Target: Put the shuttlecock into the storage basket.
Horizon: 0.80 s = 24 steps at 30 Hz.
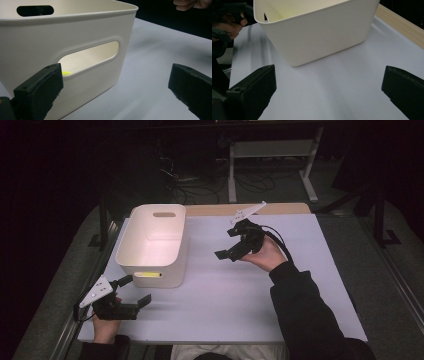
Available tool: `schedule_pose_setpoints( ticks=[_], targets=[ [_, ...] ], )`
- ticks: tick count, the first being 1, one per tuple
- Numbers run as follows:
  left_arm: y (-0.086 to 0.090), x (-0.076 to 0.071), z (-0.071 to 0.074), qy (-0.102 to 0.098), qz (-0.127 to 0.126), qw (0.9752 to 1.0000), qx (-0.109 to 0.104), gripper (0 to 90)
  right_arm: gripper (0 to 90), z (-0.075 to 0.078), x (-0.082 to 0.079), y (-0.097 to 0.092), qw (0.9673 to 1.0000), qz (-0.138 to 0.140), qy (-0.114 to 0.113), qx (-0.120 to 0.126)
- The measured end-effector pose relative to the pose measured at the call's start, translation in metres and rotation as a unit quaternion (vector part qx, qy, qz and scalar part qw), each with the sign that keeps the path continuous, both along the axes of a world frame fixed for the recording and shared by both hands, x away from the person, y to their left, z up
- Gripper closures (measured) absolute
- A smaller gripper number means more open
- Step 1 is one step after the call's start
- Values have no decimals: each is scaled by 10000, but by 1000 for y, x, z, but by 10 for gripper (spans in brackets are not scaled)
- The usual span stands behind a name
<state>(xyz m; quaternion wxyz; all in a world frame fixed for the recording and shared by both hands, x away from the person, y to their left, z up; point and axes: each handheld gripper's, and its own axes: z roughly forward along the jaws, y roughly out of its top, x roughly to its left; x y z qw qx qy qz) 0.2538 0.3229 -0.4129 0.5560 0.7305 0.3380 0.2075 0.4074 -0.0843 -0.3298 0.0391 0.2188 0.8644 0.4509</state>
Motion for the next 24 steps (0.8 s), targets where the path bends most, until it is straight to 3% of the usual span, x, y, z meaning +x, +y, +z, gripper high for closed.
schedule_pose_setpoints(
  ticks=[8, 24],
  targets=[
    [0, 0, 0, -1, 0, 10000, 2, 0, 0, 0, -5, -10, 10000, -58, -23, 61],
    [0, 0, 0, 2, 4, 10000, 5, 0, 0, -11, -12, -28, 9999, -148, 8, -47]
  ],
)
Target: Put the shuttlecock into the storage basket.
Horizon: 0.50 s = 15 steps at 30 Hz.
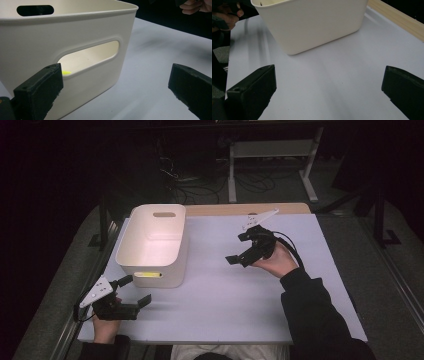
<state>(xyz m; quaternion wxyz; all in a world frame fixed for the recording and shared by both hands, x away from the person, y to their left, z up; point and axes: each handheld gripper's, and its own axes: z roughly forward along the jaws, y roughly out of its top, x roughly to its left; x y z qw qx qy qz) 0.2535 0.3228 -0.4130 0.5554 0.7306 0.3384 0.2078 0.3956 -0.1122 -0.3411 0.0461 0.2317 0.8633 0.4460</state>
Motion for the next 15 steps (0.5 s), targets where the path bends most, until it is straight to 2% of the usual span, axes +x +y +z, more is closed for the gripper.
schedule_pose_setpoints(
  ticks=[15],
  targets=[
    [0, 0, 0, -2, -1, 10000, 3, 0, 0, -4, -11, -21, 9998, -140, -37, 95]
  ],
)
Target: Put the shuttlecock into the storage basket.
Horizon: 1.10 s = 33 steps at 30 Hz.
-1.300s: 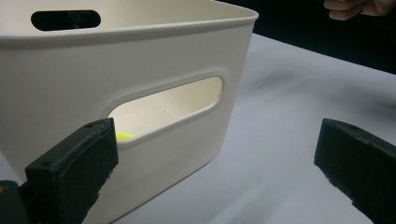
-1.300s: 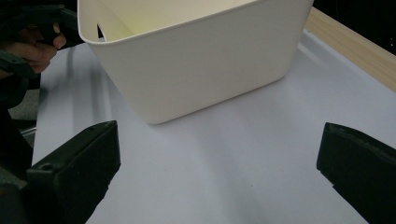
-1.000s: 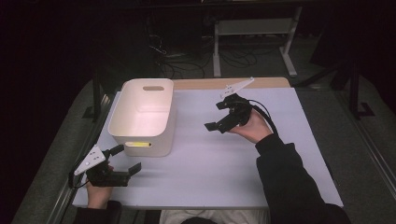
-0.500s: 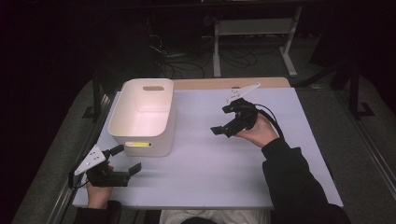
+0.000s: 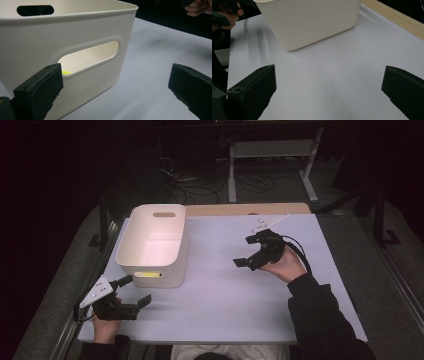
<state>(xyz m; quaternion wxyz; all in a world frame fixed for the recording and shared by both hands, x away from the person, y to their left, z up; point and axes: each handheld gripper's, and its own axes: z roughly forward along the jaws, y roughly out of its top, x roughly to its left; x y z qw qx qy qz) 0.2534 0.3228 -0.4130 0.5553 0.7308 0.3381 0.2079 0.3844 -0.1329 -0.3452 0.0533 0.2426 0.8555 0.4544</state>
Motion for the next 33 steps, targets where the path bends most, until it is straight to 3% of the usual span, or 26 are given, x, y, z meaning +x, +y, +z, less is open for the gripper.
schedule_pose_setpoints(
  ticks=[12, 33],
  targets=[
    [0, 0, 0, -1, -4, 10000, 0, 0, 0, -13, -6, -17, 9999, -138, 83, -14],
    [0, 0, 0, 3, -9, 10000, -1, 0, 0, -18, -17, -47, 9993, -341, 114, 82]
  ],
)
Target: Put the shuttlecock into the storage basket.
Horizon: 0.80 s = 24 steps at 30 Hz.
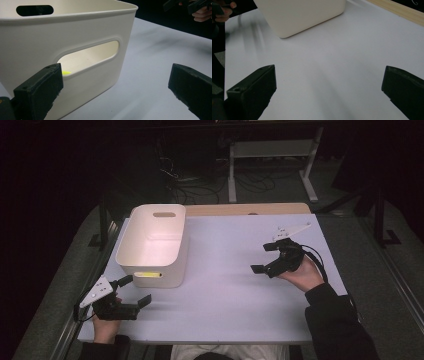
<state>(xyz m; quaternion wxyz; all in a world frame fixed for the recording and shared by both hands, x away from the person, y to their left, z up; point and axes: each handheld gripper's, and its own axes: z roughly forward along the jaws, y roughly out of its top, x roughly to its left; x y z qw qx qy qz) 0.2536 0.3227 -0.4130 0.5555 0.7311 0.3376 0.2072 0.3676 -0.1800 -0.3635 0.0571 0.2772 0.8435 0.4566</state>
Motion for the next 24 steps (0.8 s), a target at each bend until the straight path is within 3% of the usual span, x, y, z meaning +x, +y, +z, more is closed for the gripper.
schedule_pose_setpoints(
  ticks=[24],
  targets=[
    [0, 0, 0, 6, 0, 10000, -9, 0, 0, -13, -19, -30, 9994, -319, -76, 121]
  ],
)
